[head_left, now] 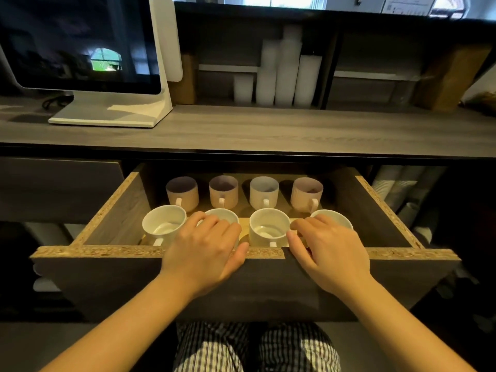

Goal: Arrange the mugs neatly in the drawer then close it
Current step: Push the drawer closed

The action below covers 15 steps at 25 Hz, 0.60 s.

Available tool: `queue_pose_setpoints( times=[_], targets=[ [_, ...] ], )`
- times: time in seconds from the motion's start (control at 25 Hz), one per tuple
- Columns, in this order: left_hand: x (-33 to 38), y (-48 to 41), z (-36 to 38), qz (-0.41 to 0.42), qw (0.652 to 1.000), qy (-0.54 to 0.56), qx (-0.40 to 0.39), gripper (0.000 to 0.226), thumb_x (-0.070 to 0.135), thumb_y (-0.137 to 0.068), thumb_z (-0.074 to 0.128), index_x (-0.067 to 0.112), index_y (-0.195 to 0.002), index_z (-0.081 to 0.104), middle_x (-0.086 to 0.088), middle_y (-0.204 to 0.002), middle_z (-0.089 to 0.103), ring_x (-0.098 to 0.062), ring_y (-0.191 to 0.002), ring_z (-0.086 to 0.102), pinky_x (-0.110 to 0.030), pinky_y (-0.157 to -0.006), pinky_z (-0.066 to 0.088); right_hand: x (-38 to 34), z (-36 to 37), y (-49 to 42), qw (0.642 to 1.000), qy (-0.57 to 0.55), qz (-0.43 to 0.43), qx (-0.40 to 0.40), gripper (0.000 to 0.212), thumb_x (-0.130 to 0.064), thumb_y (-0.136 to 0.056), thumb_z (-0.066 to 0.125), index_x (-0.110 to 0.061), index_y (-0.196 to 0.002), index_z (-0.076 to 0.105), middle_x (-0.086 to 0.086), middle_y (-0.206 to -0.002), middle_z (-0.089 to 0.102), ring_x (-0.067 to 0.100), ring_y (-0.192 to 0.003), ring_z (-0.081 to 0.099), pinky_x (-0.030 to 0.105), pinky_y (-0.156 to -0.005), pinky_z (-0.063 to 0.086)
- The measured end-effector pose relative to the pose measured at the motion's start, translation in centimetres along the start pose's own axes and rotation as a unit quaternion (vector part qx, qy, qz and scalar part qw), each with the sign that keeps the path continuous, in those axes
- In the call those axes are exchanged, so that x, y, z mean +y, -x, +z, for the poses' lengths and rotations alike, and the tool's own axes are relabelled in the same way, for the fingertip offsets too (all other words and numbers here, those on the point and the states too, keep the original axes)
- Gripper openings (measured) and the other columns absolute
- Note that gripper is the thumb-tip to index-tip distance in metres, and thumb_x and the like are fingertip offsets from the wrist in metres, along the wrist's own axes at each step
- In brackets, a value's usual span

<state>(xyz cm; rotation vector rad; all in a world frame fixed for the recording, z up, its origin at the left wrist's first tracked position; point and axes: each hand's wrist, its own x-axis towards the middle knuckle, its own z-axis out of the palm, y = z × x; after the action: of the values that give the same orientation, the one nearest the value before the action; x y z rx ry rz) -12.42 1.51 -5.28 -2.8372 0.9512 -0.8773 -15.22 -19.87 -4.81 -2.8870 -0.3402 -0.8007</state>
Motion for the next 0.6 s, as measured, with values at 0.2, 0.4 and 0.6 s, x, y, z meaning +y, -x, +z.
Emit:
queue_pose_setpoints(
  times=[0.2, 0.4, 0.6],
  targets=[
    [-2.0, -3.3, 2.9, -0.003, 1.000, -0.003, 0.027, 0.069, 0.044, -0.096, 0.011, 0.015, -0.079, 0.071, -0.004, -0.074, 0.073, -0.021, -0.067, 0.069, -0.034, -0.071, 0.054, 1.7, 2.4, -3.5, 0.999, 0.017, -0.008, 0.040, 0.040, -0.039, -0.087, 0.039, -0.018, -0.078, 0.071, -0.001, -0.072, 0.073, 0.015, -0.065, 0.068, 0.022, -0.051, 0.046],
    [-5.1, -7.5, 5.6, 0.023, 0.998, -0.063, 0.019, 0.063, 0.059, -0.089, 0.025, 0.013, -0.098, 0.068, -0.005, -0.091, 0.072, -0.024, -0.087, 0.068, -0.043, -0.096, 0.031, 4.4, 4.8, -8.1, 0.996, 0.011, -0.089, 0.025, 0.047, -0.054, -0.083, 0.046, -0.018, -0.105, 0.067, -0.001, -0.101, 0.070, 0.018, -0.098, 0.062, 0.027, -0.071, 0.051],
    [-7.1, -11.7, 7.9, -0.017, 0.998, -0.065, -0.002, 0.074, 0.066, -0.075, 0.039, 0.012, -0.124, 0.052, -0.008, -0.125, 0.062, -0.023, -0.118, 0.045, -0.049, -0.105, 0.022, 6.5, 7.2, -12.9, 0.993, 0.064, -0.093, -0.020, 0.074, -0.069, -0.079, 0.043, -0.021, -0.136, 0.043, 0.005, -0.143, 0.047, 0.023, -0.136, 0.029, 0.038, -0.111, 0.017]
  ],
)
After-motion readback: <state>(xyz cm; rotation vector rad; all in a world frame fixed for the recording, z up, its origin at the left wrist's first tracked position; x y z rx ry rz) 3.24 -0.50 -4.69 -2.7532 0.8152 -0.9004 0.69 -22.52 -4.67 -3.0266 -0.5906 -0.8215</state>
